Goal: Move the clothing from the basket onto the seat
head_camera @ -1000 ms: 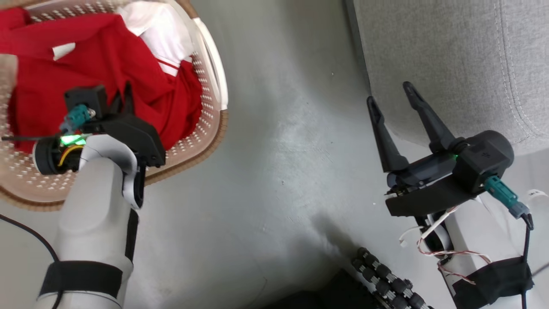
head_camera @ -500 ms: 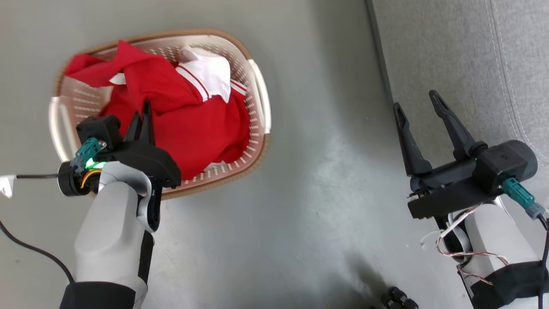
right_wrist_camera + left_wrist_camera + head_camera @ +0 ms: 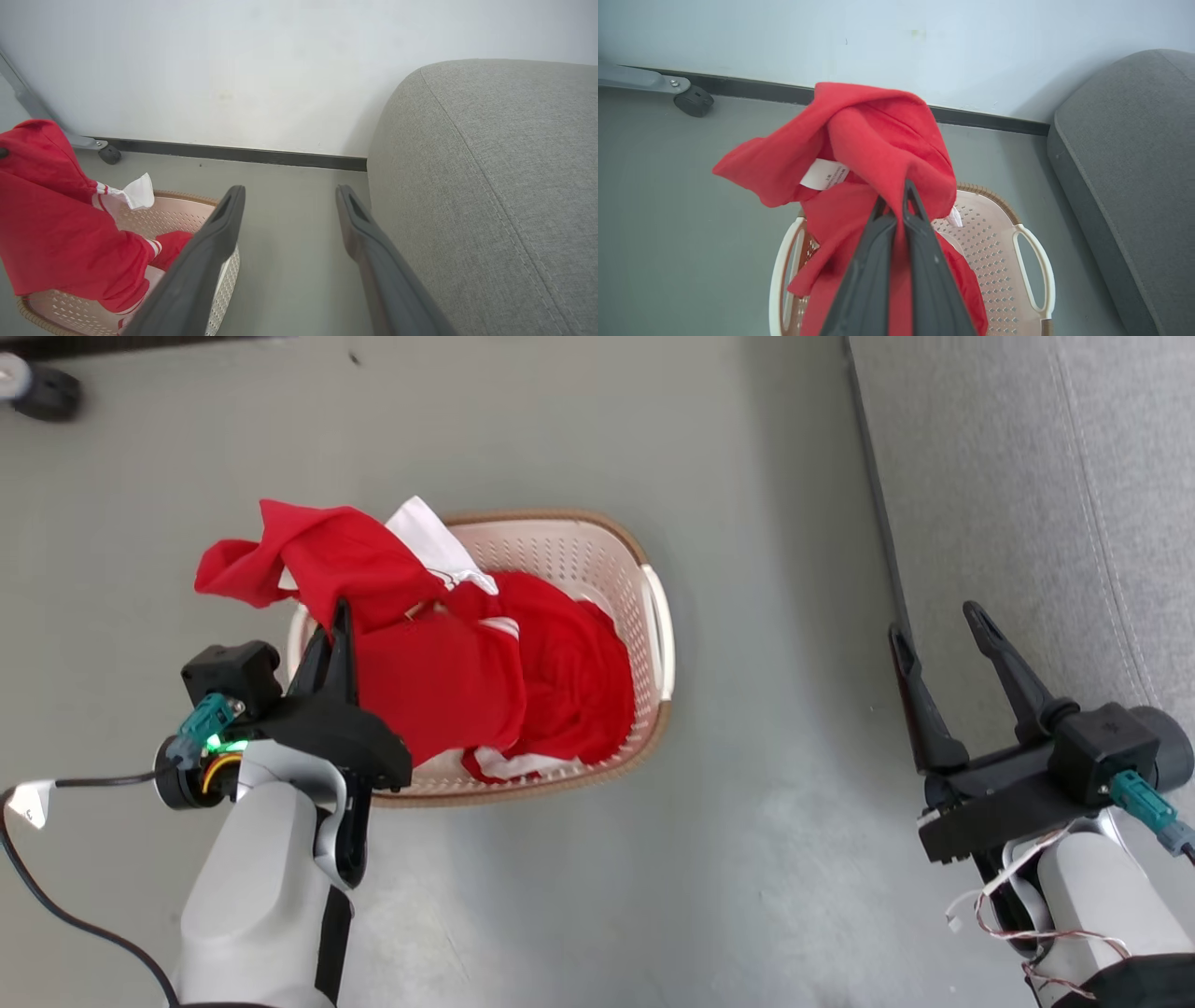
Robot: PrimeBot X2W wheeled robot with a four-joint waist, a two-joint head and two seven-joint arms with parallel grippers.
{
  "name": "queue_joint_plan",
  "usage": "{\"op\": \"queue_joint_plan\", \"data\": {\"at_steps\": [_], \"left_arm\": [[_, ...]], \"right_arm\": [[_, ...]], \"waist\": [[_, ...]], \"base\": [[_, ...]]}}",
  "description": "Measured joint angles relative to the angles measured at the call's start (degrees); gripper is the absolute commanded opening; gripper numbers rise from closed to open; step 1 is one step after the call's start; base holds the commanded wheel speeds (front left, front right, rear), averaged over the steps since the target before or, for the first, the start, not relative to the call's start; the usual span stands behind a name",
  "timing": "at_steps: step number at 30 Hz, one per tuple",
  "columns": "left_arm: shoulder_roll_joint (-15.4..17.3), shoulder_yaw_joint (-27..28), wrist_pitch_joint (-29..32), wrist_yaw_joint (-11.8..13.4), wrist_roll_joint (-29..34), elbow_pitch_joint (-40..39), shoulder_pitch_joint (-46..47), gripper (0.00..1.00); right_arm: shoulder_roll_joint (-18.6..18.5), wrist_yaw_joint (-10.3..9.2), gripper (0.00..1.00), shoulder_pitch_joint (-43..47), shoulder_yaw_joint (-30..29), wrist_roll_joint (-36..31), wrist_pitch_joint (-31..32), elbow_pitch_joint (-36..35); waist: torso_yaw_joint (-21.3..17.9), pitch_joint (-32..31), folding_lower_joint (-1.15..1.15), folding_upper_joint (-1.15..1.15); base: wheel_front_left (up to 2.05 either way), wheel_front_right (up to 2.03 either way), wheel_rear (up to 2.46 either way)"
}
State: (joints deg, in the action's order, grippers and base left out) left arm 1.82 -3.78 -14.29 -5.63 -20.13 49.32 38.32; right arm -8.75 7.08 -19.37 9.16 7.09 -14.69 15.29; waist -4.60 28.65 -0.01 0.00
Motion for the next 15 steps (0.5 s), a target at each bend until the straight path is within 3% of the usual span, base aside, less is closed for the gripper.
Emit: {"op": "queue_joint_plan", "data": {"at_steps": [15], "left_arm": [[-0.03,0.18,0.0,-0.43,-1.19,-7.92,-9.64,0.0]], "right_arm": [[0.01,0.0,1.0,7.25,0.19,0.01,0.0,2.26]], "waist": [[4.8,-12.17,-0.01,0.0]], "base": [[0.0,0.0,0.0]]}}
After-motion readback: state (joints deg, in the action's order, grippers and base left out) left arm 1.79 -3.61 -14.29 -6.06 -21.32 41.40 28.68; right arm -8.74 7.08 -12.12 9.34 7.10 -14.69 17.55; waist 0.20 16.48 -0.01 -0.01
